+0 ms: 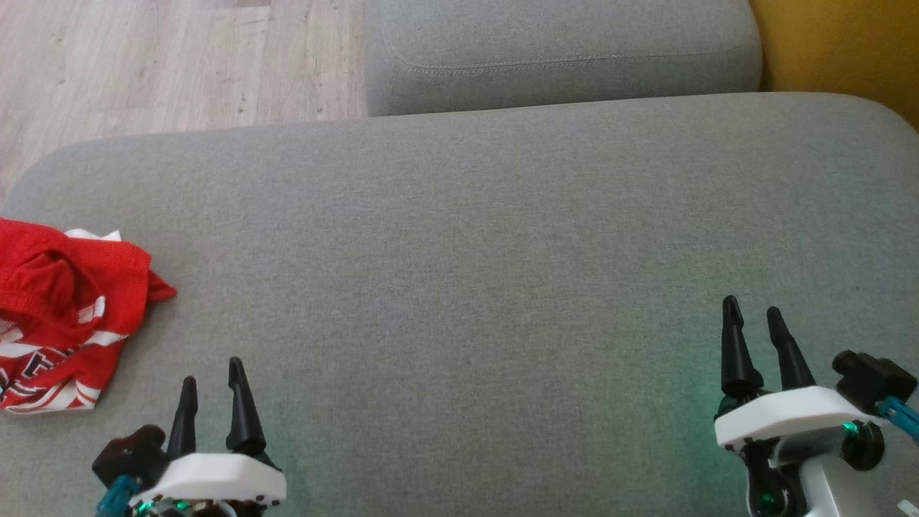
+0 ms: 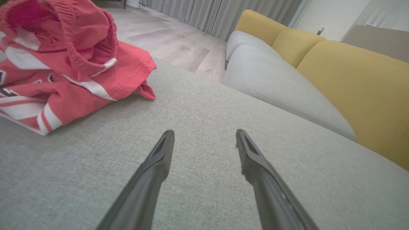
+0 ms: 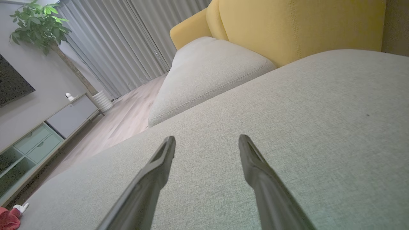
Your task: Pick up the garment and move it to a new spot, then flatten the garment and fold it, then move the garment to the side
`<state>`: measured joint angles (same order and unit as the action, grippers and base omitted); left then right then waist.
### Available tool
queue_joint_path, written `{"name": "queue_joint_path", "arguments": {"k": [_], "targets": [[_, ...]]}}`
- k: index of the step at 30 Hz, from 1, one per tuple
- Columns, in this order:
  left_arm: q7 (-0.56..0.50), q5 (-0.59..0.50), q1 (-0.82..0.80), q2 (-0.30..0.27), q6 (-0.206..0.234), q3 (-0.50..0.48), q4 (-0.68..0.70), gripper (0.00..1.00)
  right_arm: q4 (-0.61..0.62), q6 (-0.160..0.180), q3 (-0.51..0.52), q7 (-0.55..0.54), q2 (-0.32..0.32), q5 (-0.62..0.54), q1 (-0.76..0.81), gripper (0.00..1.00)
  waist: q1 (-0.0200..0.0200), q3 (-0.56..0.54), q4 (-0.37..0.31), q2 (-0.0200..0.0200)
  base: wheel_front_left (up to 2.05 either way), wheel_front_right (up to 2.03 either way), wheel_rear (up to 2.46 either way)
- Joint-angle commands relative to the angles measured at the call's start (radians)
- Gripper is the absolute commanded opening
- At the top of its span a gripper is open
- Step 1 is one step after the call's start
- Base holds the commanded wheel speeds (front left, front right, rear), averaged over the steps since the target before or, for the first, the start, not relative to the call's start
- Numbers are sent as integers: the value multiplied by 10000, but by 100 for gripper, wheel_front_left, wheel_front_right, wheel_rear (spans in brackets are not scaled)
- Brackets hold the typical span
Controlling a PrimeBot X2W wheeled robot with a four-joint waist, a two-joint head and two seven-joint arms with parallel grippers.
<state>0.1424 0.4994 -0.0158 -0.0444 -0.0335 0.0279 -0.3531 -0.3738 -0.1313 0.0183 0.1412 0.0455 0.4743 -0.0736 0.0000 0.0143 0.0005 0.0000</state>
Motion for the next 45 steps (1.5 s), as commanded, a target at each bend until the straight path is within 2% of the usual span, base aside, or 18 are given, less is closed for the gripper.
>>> {"name": "queue_joint_path", "arguments": {"k": [1,16,37,45], "targets": [[164,-395,-441,-148,98,-201,247,100,254,3,-205,167,38,-405,-521,100,0,3,8,0,0,0,0],[603,-2168,-339,-139,384,-166,231,100,123,4,-230,610,39,-2255,-486,100,0,20,-4,0,0,0,0],[1188,-4491,-204,-92,534,133,141,100,-163,6,-408,1200,47,-4561,-481,100,0,47,-85,0,0,0,0],[1194,-4455,-223,-75,534,84,129,100,-169,6,-350,1205,47,-4488,-463,100,0,42,-41,0,0,0,0]]}}
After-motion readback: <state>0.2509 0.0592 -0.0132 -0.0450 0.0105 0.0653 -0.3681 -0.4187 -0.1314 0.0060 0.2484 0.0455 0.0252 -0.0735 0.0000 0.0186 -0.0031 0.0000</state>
